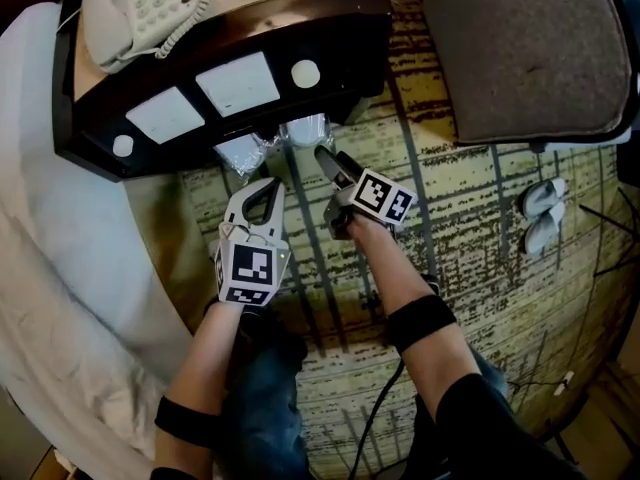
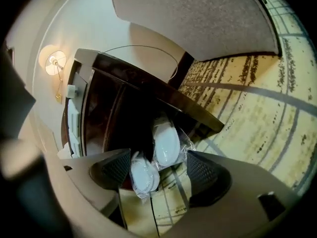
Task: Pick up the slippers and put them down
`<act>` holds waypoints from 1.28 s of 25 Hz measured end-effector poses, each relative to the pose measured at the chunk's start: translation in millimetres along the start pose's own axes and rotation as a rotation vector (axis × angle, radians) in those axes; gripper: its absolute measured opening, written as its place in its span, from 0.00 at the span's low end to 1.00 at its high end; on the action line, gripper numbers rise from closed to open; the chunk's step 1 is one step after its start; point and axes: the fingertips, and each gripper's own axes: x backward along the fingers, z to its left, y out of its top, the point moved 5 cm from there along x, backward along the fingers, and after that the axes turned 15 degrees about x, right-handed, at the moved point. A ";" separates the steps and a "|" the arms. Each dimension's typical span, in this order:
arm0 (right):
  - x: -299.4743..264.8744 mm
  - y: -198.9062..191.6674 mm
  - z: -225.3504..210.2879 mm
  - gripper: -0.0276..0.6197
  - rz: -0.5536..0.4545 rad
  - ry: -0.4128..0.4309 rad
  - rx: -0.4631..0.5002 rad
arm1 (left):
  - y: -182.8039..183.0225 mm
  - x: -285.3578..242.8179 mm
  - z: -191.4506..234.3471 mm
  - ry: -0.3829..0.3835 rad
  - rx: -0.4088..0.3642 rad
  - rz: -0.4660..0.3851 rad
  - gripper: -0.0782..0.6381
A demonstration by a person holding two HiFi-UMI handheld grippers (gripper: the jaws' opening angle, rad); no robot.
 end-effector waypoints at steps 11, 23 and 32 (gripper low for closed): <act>-61.3 -29.6 -34.6 0.64 -0.107 0.058 -0.238 | -36.9 -59.4 15.8 -0.006 -0.096 0.000 0.11; -83.2 -20.8 -37.2 0.23 -0.172 0.111 -0.256 | -42.8 -66.1 31.0 -0.001 -0.070 -0.018 0.11; -46.1 -27.2 -36.3 0.22 -0.158 0.129 -0.243 | -46.9 -54.8 13.2 -0.014 -0.055 0.008 0.11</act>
